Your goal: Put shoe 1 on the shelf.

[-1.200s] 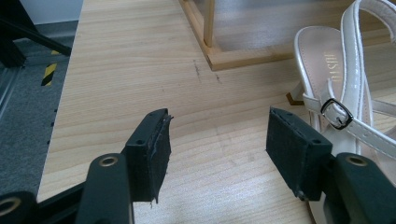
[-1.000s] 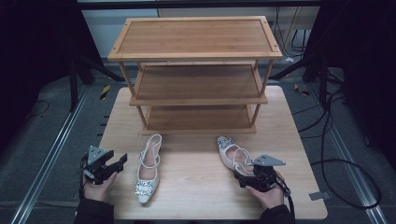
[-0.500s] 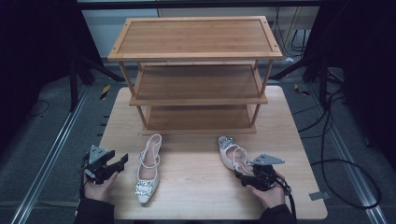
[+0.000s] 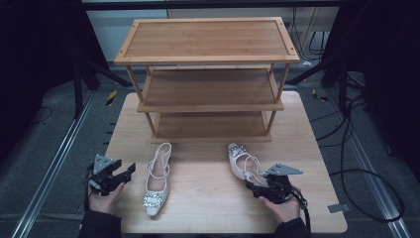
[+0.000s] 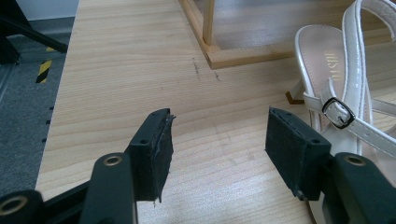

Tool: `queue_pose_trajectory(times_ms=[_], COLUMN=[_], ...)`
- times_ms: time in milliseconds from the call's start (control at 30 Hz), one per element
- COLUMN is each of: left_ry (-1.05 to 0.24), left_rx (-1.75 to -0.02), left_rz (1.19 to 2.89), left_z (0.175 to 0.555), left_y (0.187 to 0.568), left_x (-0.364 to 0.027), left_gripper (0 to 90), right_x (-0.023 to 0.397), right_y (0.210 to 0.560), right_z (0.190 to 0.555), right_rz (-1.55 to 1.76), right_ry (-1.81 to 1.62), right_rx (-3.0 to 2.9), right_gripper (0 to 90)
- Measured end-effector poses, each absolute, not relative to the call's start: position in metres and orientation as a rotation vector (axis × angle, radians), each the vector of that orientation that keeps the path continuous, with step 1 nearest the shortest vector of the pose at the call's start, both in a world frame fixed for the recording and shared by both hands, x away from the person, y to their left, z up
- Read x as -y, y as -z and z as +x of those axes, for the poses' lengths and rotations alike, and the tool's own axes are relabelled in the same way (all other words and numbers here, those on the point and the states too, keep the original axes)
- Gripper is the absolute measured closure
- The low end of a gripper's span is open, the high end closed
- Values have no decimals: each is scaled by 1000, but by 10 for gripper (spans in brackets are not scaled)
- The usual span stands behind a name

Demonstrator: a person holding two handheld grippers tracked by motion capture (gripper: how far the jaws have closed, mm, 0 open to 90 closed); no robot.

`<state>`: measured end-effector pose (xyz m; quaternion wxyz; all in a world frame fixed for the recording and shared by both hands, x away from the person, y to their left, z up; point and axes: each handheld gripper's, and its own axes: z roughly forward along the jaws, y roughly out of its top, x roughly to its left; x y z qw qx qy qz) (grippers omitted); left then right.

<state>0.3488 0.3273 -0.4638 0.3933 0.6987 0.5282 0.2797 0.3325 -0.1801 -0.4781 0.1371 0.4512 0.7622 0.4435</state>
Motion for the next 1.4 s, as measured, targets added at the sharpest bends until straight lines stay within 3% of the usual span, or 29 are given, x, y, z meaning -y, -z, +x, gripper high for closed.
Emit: queue_pose_trajectory(times_ms=[533, 1400], left_ry=[-726, -747], left_rx=[-1322, -1340], left_rz=[1758, 1727], left_z=[347, 346], left_y=[461, 460], left_x=[-328, -332], left_gripper=[394, 394], right_x=[132, 44], right_y=[458, 475], right_z=[364, 483], right_rz=[1277, 1350], right_ry=[-1386, -1311], right_rx=[-2105, -1976], right_gripper=[400, 400])
